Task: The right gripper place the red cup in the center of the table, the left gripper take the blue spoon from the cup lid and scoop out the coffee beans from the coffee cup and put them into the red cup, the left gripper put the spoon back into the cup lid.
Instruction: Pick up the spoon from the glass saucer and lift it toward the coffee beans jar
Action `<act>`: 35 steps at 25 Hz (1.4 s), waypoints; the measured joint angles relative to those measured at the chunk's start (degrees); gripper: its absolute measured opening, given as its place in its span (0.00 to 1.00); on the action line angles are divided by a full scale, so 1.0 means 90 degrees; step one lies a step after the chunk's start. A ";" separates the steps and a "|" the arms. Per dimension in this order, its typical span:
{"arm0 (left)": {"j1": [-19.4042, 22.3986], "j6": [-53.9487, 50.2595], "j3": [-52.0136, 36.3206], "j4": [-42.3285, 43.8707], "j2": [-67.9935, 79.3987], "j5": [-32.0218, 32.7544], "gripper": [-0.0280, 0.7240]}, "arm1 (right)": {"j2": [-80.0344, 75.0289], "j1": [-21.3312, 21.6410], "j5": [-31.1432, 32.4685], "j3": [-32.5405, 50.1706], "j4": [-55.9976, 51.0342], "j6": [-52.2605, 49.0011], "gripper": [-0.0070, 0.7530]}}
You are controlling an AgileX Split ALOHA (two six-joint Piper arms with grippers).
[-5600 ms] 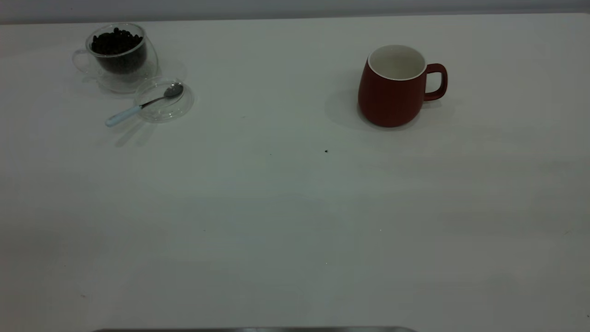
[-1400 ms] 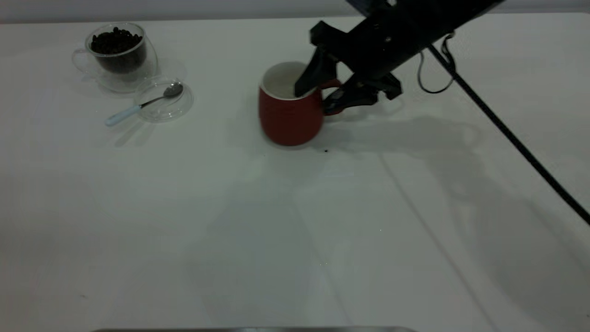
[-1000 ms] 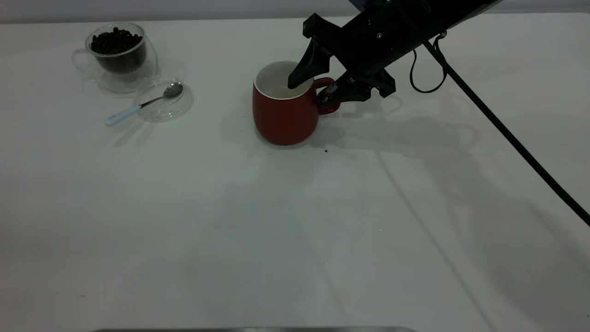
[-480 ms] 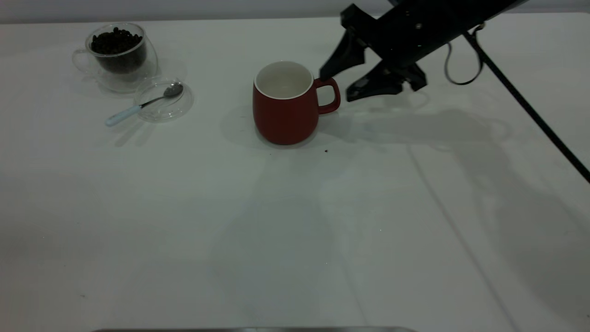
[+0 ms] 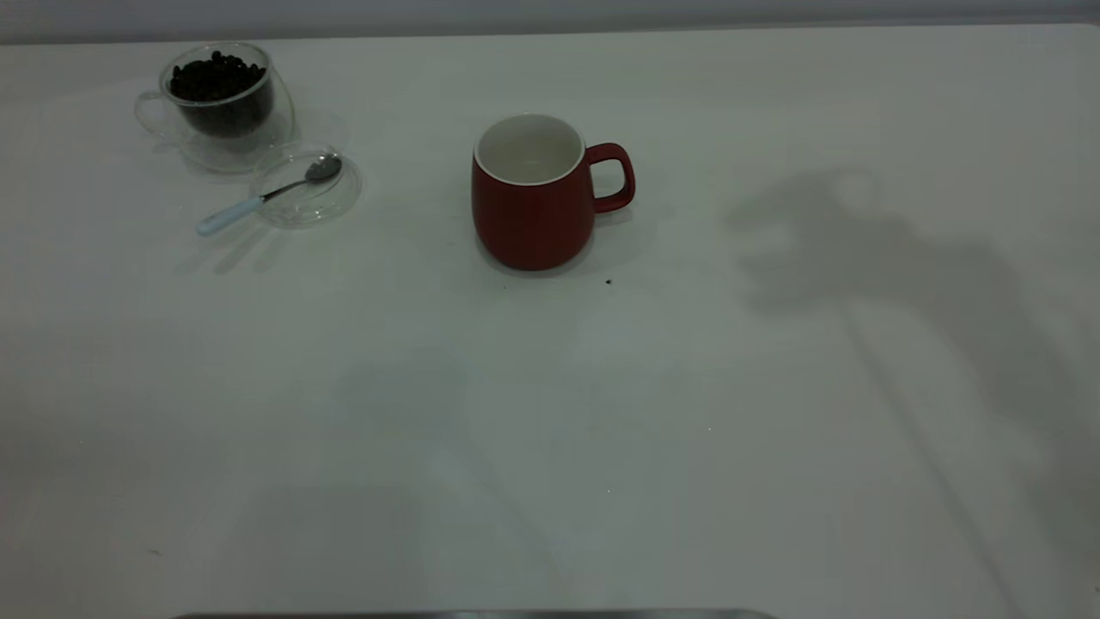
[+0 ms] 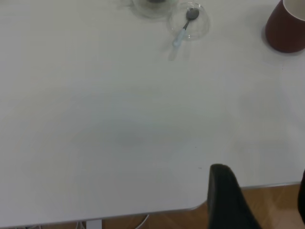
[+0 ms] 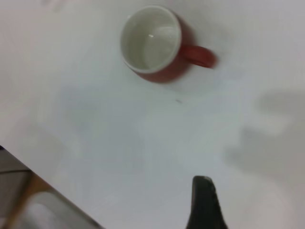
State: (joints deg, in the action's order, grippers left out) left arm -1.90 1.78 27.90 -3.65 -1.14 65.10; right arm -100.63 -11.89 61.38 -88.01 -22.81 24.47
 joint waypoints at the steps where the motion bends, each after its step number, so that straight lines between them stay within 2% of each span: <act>1: 0.0000 0.0000 0.0000 0.0000 0.0000 0.0000 0.60 | 0.0481 0.0003 0.0227 0.0000 0.0355 -0.0258 0.74; 4: 0.0000 0.0000 0.0000 0.0000 0.0000 0.0000 0.60 | 0.2079 0.0029 0.0856 0.0170 0.1542 -0.1139 0.74; 7: 0.0000 0.0000 0.0000 0.0000 0.0000 0.0000 0.60 | 0.3397 0.0041 0.1019 0.0853 0.2317 -0.2043 0.74; 10: 0.0000 0.0000 0.0000 0.0000 0.0000 0.0000 0.60 | 0.4592 0.0047 0.1037 0.2098 0.2662 -0.2492 0.74; 13: 0.0000 -0.0007 0.0000 0.0000 0.0000 0.0000 0.60 | 0.5743 0.0047 0.1017 0.3790 0.2819 -0.2601 0.74; 16: 0.0000 -0.0007 0.0000 0.0000 0.0000 0.0000 0.60 | 0.6885 0.0047 0.0748 0.5278 0.2862 -0.2625 0.74; 20: 0.0000 -0.0007 0.0000 0.0000 0.0000 0.0000 0.60 | 0.8126 0.0067 0.0439 0.6637 0.2870 -0.2630 0.74; 22: 0.0000 -0.0007 0.0000 0.0000 0.0000 0.0000 0.60 | 0.8567 0.0218 0.0352 0.6764 0.2858 -0.2624 0.74; 29: 0.0000 -0.0007 0.0000 0.0000 0.0000 0.0000 0.60 | 0.9348 0.1287 0.0279 0.6796 0.2890 -0.2508 0.74; 35: 0.0000 -0.0007 0.0000 0.0000 0.0000 0.0000 0.60 | 1.0279 0.1416 0.0285 0.6796 0.2890 -0.2489 0.72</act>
State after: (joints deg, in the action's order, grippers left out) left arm -1.90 1.72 27.90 -3.65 -1.14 65.10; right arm -8.12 0.86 63.95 -26.85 3.20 2.06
